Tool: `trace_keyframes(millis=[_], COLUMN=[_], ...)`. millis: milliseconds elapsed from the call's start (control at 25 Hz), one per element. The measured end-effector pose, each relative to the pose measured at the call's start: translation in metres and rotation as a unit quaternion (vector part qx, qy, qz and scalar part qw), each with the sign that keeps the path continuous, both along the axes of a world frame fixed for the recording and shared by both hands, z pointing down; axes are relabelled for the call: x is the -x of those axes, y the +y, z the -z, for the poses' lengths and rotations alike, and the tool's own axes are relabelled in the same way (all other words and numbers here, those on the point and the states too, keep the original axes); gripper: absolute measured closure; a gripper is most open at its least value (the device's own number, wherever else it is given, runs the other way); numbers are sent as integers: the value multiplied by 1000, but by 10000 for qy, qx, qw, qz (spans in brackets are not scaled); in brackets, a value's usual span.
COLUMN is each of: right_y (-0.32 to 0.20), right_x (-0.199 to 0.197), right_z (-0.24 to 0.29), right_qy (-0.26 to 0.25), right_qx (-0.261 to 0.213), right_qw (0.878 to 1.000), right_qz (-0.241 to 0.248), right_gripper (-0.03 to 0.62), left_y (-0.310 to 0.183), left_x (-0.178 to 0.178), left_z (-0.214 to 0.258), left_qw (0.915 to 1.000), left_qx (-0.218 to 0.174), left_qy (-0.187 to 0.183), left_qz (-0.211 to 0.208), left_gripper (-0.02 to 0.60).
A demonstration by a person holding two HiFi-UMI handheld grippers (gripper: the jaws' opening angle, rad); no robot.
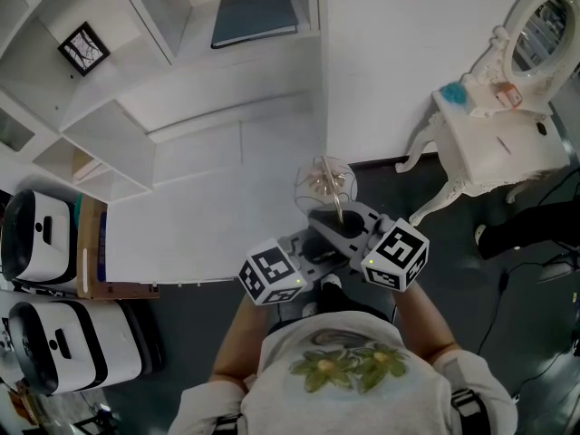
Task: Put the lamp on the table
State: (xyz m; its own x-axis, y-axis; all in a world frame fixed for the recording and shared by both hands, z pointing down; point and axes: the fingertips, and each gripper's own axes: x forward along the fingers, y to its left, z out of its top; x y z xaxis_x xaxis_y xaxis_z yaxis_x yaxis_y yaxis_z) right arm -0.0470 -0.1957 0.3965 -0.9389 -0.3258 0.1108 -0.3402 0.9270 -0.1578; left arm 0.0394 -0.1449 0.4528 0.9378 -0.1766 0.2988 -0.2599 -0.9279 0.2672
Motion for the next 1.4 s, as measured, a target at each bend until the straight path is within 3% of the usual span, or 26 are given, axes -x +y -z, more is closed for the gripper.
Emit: trace_keyframes(millis=[960,1400], right_y=[13,14], right_x=[-1,-18], right_z=[-12,-5], right_qy=[-67,-618], right_qx=[61,106], right_qw=[9992,9944], right_qz=[-392,-849], right_gripper=[559,559], left_y=[12,14], left_x=[1,11], left_z=[-4,4], left_qw=[9998,9993], left_qx=[-126,-305], left_qy=[151,197], left_qz=[19,117], left_gripper=[525,525])
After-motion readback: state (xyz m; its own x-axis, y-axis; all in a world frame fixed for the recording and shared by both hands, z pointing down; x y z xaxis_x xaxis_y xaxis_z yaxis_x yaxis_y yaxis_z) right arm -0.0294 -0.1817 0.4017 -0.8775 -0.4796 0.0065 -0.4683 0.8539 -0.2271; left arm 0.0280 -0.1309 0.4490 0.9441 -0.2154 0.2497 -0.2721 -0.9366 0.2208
